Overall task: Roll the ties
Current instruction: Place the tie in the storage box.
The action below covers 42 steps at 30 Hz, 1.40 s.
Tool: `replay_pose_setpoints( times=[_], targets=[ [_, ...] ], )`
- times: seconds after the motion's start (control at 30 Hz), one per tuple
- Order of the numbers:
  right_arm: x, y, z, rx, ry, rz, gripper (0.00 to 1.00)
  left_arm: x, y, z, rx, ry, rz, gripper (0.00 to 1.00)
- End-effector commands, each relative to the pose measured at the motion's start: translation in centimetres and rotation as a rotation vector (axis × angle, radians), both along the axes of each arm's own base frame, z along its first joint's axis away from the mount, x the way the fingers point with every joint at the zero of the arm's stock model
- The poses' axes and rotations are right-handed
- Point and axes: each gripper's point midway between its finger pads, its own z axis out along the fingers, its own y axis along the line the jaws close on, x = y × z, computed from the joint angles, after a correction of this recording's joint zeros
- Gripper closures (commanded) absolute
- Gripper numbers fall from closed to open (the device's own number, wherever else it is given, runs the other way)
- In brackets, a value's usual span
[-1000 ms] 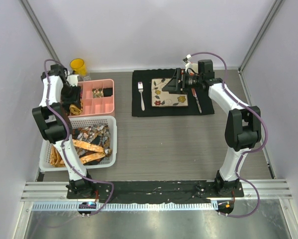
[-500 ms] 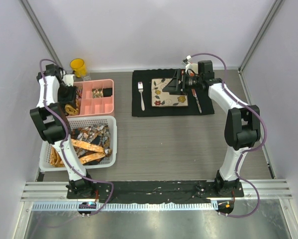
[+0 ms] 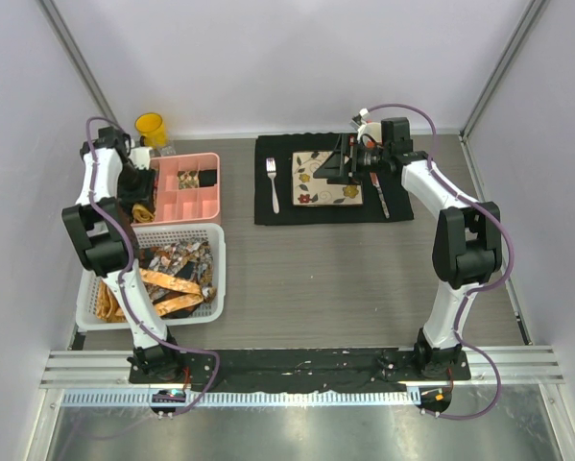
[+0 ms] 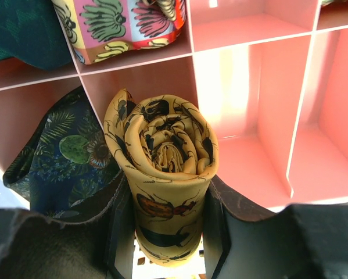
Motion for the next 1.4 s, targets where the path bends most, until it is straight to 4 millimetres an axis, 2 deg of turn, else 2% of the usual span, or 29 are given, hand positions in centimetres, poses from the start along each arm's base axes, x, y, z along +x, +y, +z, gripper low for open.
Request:
replay_pose_setpoints(
  times=[0.0,0.1,0.2,0.23,0.33,0.47,0.5,0.9,1.37],
  targets=[
    [0.6,0.0,1.9,0.015,-0.064,0.012,0.0,0.4,-0.1,0.6,0.0,-0.032,0.015,0.85],
    [0.7,0.1,2.0,0.017,-0.065,0.015,0.01,0.4,0.0,0.5,0.003,-0.029,0.013,0.76],
    [0.6,0.0,2.0,0.017,-0.064,0.015,0.0,0.5,-0.2,0.9,-0.005,-0.038,0.013,0.62],
    [0.6,0.0,2.0,0.016,-0.064,0.014,0.01,0.6,-0.2,1.0,-0.007,-0.041,0.011,0.54],
    [0.6,0.0,1.9,0.016,-0.063,0.014,0.01,0.7,-0.3,1.4,-0.009,-0.051,0.01,0.43],
    [0.7,0.0,2.0,0.017,-0.065,0.014,0.0,0.8,-0.3,1.9,-0.008,-0.06,0.011,0.37],
    [0.7,0.0,2.0,0.016,-0.064,0.012,0.0,0.8,-0.3,2.0,-0.008,-0.063,0.013,0.32],
    [0.7,0.0,2.0,0.018,-0.065,0.014,0.01,1.4,-0.1,4.0,0.009,-0.12,0.032,0.26],
    [0.6,0.0,2.1,0.02,-0.062,0.015,0.01,1.8,0.4,5.9,0.096,-0.173,0.031,0.26]
  ],
)
